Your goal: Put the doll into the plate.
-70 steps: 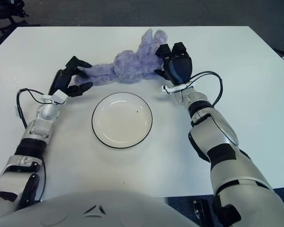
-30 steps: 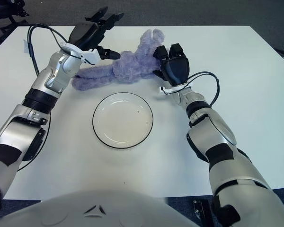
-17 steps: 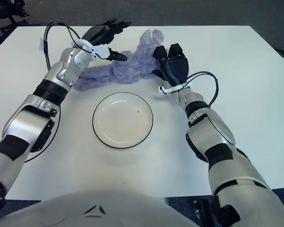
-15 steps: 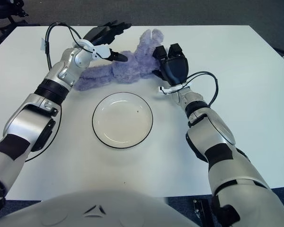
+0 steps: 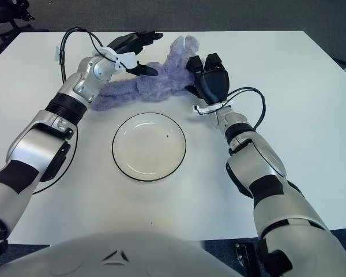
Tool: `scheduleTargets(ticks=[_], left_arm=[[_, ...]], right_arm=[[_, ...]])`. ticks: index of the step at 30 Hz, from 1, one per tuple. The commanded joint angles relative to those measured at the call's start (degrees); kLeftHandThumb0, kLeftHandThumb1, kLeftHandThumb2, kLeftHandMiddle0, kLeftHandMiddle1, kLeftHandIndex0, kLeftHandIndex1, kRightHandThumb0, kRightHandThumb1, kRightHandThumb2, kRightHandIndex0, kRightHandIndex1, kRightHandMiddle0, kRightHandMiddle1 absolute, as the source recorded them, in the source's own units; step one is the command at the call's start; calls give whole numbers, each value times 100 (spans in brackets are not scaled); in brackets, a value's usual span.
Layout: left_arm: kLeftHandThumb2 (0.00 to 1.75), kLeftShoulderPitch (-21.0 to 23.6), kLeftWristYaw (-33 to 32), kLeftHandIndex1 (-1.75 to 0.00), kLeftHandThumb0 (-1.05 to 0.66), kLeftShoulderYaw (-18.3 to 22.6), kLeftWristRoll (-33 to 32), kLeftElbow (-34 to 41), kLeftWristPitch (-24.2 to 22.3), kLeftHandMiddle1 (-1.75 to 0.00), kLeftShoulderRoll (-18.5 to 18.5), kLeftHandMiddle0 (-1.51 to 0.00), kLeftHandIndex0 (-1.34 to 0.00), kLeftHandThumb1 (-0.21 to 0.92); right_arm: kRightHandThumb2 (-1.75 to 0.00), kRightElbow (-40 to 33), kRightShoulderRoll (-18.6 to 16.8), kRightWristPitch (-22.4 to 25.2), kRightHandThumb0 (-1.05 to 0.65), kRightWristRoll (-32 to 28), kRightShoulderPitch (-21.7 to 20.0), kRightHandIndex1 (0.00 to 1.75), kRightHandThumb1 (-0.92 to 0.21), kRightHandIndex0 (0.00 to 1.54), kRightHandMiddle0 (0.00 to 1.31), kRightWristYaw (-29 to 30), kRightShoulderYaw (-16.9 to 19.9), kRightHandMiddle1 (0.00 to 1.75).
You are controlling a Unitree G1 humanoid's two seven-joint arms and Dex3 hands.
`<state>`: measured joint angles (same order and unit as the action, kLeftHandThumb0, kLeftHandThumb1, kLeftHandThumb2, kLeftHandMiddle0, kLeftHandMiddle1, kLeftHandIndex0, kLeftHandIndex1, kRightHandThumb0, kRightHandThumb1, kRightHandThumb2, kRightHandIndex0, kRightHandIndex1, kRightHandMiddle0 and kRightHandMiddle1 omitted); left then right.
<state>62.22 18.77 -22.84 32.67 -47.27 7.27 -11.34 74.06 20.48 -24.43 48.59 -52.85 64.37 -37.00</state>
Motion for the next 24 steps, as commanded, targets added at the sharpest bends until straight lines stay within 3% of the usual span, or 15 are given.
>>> scheduleTargets(ticks=[1, 11, 24], left_arm=[[8, 216, 153, -8, -93, -212, 147, -148, -178, -4, 63, -28, -21, 92], [9, 407, 208, -8, -93, -635, 523, -520, -575, -5, 208, -32, -21, 92], [12, 511, 578, -5, -97, -890, 580, -546, -831, -2, 268, -30, -17, 92]], right_arm=[[-93, 19, -23, 38, 39, 2, 18, 175, -61, 39, 54, -136, 20, 175], [-93, 37, 8, 196, 39, 6, -25, 175, -61, 39, 54, -17, 100, 175], [-94, 43, 24, 209, 39, -6, -60, 175, -60, 39, 55, 211, 146, 175]])
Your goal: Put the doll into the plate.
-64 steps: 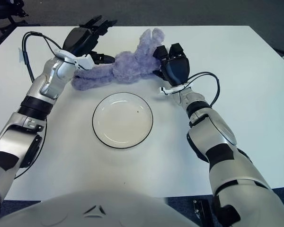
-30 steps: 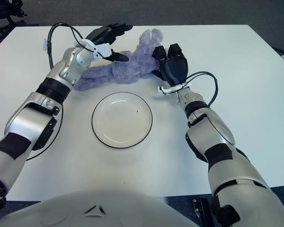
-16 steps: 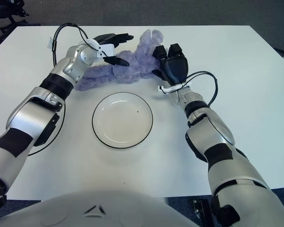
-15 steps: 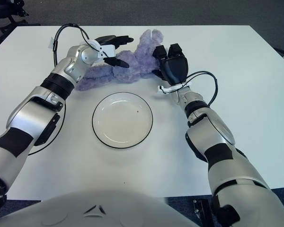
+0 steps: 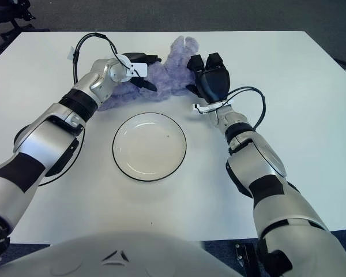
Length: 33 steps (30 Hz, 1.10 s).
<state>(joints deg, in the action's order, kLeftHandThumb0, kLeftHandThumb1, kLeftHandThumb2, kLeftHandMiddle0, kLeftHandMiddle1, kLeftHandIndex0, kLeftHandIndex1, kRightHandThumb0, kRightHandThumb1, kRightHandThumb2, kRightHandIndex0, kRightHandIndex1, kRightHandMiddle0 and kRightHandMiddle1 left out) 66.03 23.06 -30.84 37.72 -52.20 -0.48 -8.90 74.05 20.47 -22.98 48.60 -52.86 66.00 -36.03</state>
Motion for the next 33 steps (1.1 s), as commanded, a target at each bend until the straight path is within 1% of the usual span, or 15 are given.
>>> scheduleTargets(ticks=[1, 8, 14, 18, 19, 20, 21, 22, 24, 25, 26, 27, 29, 31, 33], left_arm=[[13, 144, 194, -5, -97, -126, 88, -76, -77, -2, 46, -30, -17, 92], [15, 161, 250, -4, -98, -238, 120, -167, -141, -2, 121, -32, -16, 92], [17, 0, 143, -4, -99, -331, 196, -131, -258, -3, 196, -34, -16, 92], [18, -80, -93, -7, -97, -370, 236, -146, -302, -5, 251, -40, -22, 92], [18, -100, -205, -13, -94, -372, 242, -160, -302, -13, 265, -45, -26, 92], [17, -140, -426, -27, -90, -355, 244, -192, -277, -34, 289, -48, -29, 92], [14, -166, -579, -52, -84, -344, 243, -217, -258, -67, 305, -48, -29, 92], [12, -205, -791, -71, -81, -311, 227, -254, -214, -90, 324, -47, -27, 92], [8, -244, -1028, -98, -72, -284, 201, -308, -158, -128, 344, -48, -27, 92], [6, -247, -1083, -109, -69, -283, 192, -330, -141, -142, 349, -48, -27, 92], [5, -279, -1270, -113, -68, -238, 151, -393, -81, -148, 371, -48, -27, 92], [3, -302, -1413, -112, -58, -205, 118, -443, -33, -157, 387, -57, -34, 90], [1, -322, -1604, -106, -47, -166, 72, -534, 34, -168, 413, -68, -43, 88], [1, -310, -1679, -103, -43, -166, 66, -601, 74, -171, 427, -73, -47, 87], [3, -303, -1786, -111, -40, -180, 87, -669, 122, -173, 444, -80, -59, 89]], right_arm=[[-94, 46, 28, 64, 39, -10, -64, 175, -60, 39, 55, 51, 56, 175], [-95, 56, 37, 62, 39, -19, -83, 175, -60, 40, 55, 67, 88, 175], [-95, 57, 38, 61, 39, -25, -95, 175, -60, 40, 55, 115, 122, 175], [-95, 56, 41, 59, 39, -27, -102, 175, -59, 40, 55, 121, 136, 175], [-95, 56, 42, 59, 39, -28, -103, 175, -59, 40, 55, 122, 139, 175], [-95, 56, 43, 59, 39, -31, -105, 175, -59, 40, 55, 124, 143, 175], [-95, 55, 44, 59, 39, -33, -106, 175, -59, 40, 55, 125, 146, 175], [-95, 55, 45, 57, 39, -36, -106, 175, -59, 40, 55, 127, 150, 175], [-95, 53, 43, 57, 39, -36, -105, 175, -59, 40, 55, 131, 154, 175], [-95, 53, 42, 57, 39, -36, -105, 175, -59, 40, 55, 132, 155, 175], [-95, 53, 42, 52, 39, -39, -105, 175, -59, 40, 55, 138, 160, 175], [-95, 52, 41, 48, 39, -42, -105, 175, -59, 40, 55, 143, 163, 175], [-95, 53, 39, 45, 39, -44, -106, 175, -59, 40, 55, 150, 167, 175], [-95, 53, 36, 48, 39, -42, -107, 175, -59, 40, 55, 154, 167, 175], [-95, 54, 34, 56, 39, -38, -110, 175, -59, 40, 55, 164, 167, 175]])
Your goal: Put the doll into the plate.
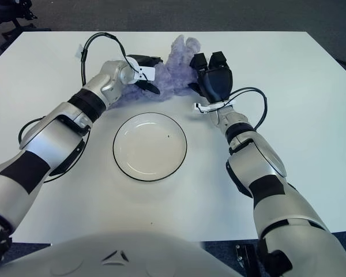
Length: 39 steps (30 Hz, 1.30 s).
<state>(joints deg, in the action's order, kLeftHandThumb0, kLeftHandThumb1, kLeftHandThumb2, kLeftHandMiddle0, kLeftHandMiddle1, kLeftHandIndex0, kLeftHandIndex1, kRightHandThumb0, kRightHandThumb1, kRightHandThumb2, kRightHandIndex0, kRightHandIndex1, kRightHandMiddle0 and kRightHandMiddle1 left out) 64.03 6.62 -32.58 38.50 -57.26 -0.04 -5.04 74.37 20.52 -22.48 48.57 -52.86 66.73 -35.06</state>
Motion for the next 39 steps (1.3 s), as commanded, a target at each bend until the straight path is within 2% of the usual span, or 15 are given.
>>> scheduleTargets(ticks=[1, 6, 8, 9, 10, 12, 16, 24, 35, 39], left_arm=[[3, -99, -176, -114, -40, -9, 14, -190, 95, -173, 64, -83, -64, 90], [4, -106, -580, -120, -38, -114, 145, -381, 212, -174, 116, -85, -70, 91], [62, -100, -709, -146, -40, -126, 160, -449, 261, -175, 128, -86, -61, 66], [80, -96, -746, -155, -41, -130, 160, -475, 278, -175, 133, -86, -58, 58], [92, -89, -772, -162, -42, -134, 157, -500, 292, -175, 137, -86, -56, 53], [103, -116, -960, -168, -42, -144, 159, -591, 436, -175, 131, -86, -53, 49], [111, -164, -1261, -173, -42, -178, 170, -787, 741, -175, 110, -84, -50, 46], [112, -159, -1511, -175, -42, -326, 270, -1030, 1228, -175, 13, -82, -49, 46], [113, -150, -1950, -175, -42, -460, 418, -1270, 1620, -175, -132, -81, -49, 46], [112, -123, -2239, -175, -41, -545, 536, -1344, 1734, -175, -243, -81, -48, 47]], right_arm=[[-95, 22, 28, 8, 39, -34, -110, 175, -60, 40, 55, 94, 70, 175], [-95, 25, 25, 34, 39, -30, -116, 175, -60, 40, 55, 110, 72, 175], [-95, 25, 26, 38, 39, -30, -117, 175, -60, 40, 55, 114, 73, 175], [-95, 26, 26, 38, 39, -31, -117, 175, -60, 40, 55, 115, 72, 175], [-95, 26, 26, 39, 39, -31, -117, 175, -60, 40, 55, 116, 72, 175], [-95, 29, 28, 39, 39, -33, -118, 175, -60, 40, 54, 116, 74, 175], [-95, 32, 30, 40, 39, -37, -122, 175, -60, 39, 54, 114, 79, 175], [-94, 35, 17, 67, 39, -49, -121, 175, -60, 39, 54, 92, 90, 175], [-94, 30, 15, 120, 39, -54, -115, 175, -60, 39, 53, 67, 97, 175], [-94, -10, 12, 163, 39, -65, -106, 175, -60, 39, 49, 68, 112, 175]])
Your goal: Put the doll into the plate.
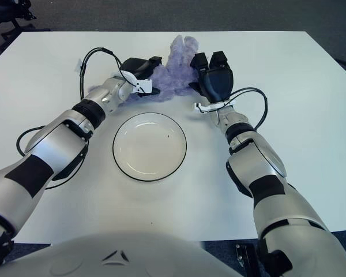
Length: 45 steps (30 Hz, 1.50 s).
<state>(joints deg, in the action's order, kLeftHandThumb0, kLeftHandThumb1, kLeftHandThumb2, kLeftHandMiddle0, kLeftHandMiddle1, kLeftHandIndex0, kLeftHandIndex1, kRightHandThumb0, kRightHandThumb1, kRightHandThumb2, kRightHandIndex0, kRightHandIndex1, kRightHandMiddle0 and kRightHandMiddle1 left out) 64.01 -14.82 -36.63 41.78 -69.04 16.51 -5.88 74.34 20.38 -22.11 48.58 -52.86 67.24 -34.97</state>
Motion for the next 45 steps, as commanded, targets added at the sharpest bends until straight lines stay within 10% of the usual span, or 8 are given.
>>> scheduleTargets(ticks=[1, 8, 16, 19, 25, 30, 35, 45], left_arm=[[111, -105, -179, -175, -41, -169, 253, -185, 73, -175, -182, -80, -48, 47], [110, 18, -484, -175, -41, -312, 479, -286, -32, -175, -291, -80, -47, 48], [110, 98, -772, -175, -41, -375, 618, -416, 66, -175, -525, -79, -47, 48], [110, 102, -958, -175, -41, -413, 680, -480, 94, -175, -590, -79, -47, 48], [111, 130, -1233, -175, -41, -551, 889, -583, -90, -175, -663, -80, -48, 48], [111, 143, -1301, -175, -41, -621, 947, -597, -115, -175, -710, -80, -48, 47], [112, 153, -1416, -175, -41, -733, 1057, -643, -203, -175, -788, -81, -48, 47], [112, 142, -1453, -175, -41, -774, 1069, -676, -221, -175, -800, -81, -49, 47]], right_arm=[[-94, -18, 29, 122, 39, -75, -103, 175, -60, 39, 48, 15, 113, 175], [-93, -219, 96, -234, 16, -355, 14, 174, -59, 43, 38, -374, 349, 161], [-33, -985, 316, -399, 1, -942, 325, 145, -89, 51, 34, -1760, 903, 140], [-13, -1283, 404, -456, -30, -1106, 451, 76, -90, 42, 29, -2168, 1078, 93], [-2, -2085, 757, -898, -62, -2283, 793, 14, -88, 27, 25, -4272, 1738, 37], [0, -2685, 971, -643, -76, -2706, 978, 2, -87, 17, 24, -5274, 1988, 16], [0, -4373, 1444, 817, -82, -3579, 1369, 0, -86, 14, 20, -7352, 2334, 10], [0, -5037, 1781, 1728, -83, -4276, 1368, 0, -85, 11, 16, -8983, 2711, 5]])
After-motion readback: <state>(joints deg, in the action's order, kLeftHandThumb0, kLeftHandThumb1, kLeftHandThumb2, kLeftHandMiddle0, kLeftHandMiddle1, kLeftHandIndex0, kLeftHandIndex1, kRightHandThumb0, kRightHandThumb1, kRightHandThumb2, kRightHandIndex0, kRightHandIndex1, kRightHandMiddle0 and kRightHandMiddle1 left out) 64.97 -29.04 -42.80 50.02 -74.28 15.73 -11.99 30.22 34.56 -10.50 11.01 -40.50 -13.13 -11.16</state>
